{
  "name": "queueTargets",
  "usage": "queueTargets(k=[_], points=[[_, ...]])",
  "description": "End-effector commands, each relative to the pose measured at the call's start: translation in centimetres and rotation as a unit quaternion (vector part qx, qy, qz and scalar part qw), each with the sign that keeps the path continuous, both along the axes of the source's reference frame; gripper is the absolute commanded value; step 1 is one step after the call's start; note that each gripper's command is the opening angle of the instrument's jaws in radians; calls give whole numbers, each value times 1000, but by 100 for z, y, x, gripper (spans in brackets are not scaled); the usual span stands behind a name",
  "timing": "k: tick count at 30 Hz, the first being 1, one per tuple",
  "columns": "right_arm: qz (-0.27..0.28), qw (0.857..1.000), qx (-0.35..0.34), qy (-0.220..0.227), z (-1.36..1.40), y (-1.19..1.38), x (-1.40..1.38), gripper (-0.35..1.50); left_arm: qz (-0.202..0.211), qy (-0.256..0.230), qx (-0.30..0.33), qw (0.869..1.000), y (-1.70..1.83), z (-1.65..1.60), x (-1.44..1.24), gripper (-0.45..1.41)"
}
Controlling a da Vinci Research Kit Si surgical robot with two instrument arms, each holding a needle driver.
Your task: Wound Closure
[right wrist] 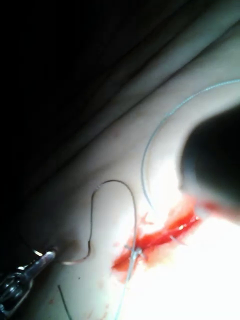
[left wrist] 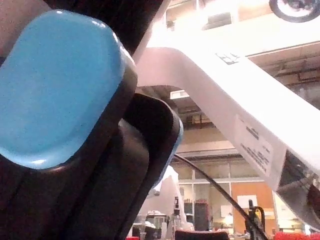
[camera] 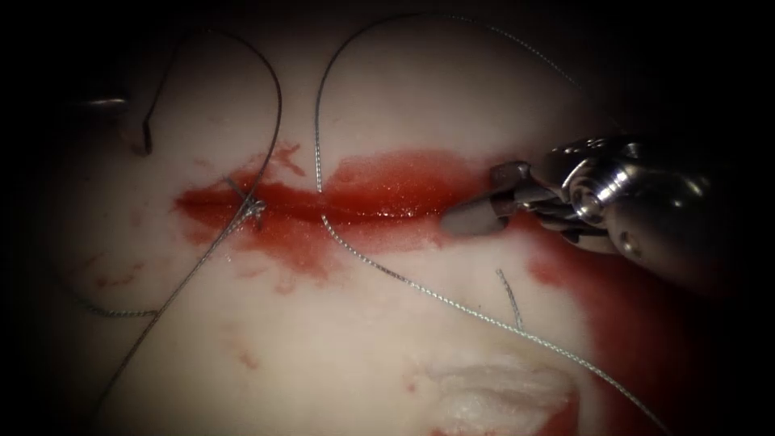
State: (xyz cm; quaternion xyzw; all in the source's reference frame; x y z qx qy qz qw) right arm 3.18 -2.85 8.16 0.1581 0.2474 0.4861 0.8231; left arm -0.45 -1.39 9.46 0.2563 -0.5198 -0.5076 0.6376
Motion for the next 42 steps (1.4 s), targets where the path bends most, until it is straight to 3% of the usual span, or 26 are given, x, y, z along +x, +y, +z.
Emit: queueTargets(k=[1, 5, 16, 19, 20, 23, 24, 31, 32, 33, 34, 36, 42], points=[[1, 1000, -2, -3, 6, 1, 18, 104, -1, -2, -3, 1000, 12, -4, -5, -45], [-21, 999, 40, 0, 7, -8, 36, 99, -2, -2, -1, 1000, 12, -4, -5, -45], [-30, 997, 67, 2, 3, -16, 99, 86, -3, -3, 1, 1000, 12, -2, -5, -45], [-37, 996, 75, 5, 6, -20, 109, 66, -3, -3, 1, 1000, 12, -2, -5, -45], [-42, 996, 76, 10, 11, -24, 112, 42, -3, -3, 1, 1000, 12, -2, -5, -45], [-45, 996, 71, 13, 16, -29, 110, 0, -2, -3, 1, 1000, 12, -2, -5, -45], [-48, 996, 71, 15, 19, -30, 107, -35, -2, -3, 1, 1000, 11, -3, -5, -45], [-76, 995, 56, 18, 29, -27, 90, -35, -2, -4, 1, 1000, 11, -3, -5, -45], [-98, 994, 40, 22, 30, -26, 87, -5, -2, -4, 1, 1000, 11, -3, -5, -45], [-98, 994, 41, 22, 29, -26, 87, 46, -2, -4, 1, 1000, 11, -3, -6, -45], [-97, 994, 41, 22, 29, -26, 87, 78, -2, -4, 1, 1000, 11, -3, -6, -45], [-97, 994, 42, 22, 27, -26, 89, 93, -2, -4, 1, 1000, 11, -3, -6, -45], [-96, 994, 43, 22, 24, -26, 92, 106, -1, -4, 1, 1000, 11, -3, -6, -45]])
